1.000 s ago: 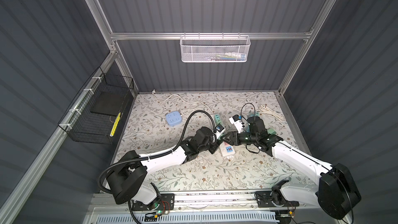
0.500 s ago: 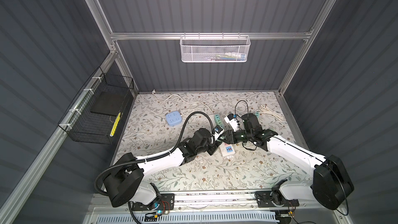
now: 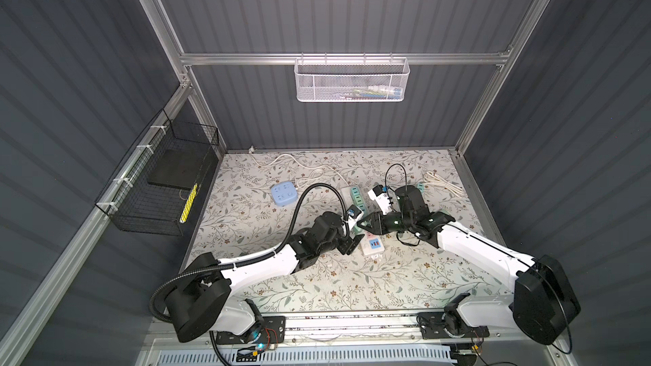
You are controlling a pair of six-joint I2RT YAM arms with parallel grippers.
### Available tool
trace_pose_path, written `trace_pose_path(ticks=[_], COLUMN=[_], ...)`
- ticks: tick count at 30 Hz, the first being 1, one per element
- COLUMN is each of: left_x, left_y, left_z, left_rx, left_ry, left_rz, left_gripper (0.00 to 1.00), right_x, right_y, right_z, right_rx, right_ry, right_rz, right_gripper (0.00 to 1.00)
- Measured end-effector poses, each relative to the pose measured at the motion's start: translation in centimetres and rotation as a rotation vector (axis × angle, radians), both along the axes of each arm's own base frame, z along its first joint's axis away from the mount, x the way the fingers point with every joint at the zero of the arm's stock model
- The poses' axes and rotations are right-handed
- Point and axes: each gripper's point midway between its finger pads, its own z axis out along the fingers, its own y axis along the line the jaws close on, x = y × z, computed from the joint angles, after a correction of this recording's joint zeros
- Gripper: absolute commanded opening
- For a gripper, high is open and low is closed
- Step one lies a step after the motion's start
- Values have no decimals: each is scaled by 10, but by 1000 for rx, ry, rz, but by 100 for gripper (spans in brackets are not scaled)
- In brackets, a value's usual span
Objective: Insert the plug
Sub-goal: 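Close the right gripper on the green adapter held up by the left gripper, then carry the green adapter over the fourth socket with the right gripper while the left withdraws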
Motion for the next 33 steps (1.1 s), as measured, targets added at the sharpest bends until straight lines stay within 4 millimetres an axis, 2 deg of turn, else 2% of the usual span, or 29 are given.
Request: trace_pose_path(ticks=[3,8,15,18,22,27,33], left_x=[7,16,25,21,15,14,14], left_y=[22,68,128,145,159,163,164], left_z=[12,21,-4,-19,-35,-28,-23], left_rx=[-52,-154,-244,-274,-274,-309,-325], left_ry=[-35,-69,11,55,87,84,79], left_rz=[126,371,758,862,924,941,942], left_gripper=[93,97,100,100,100,100,100], right_x=[8,17,26,35,43,46,50], right_y=[-13,-30,-39,-43,-43,-43,-41], right_z=[-3,-20,-49,-54,-62,-75,-75], right_rx=[-52,-182,-311,-339,-358,-388,-390], right_ry=[-61,-172,-267,-287,-298,-288,-296], right_rz=[-82,-193,-264,-303,-324,-331,-342], right_gripper=[13,12,11,10,10,10,9])
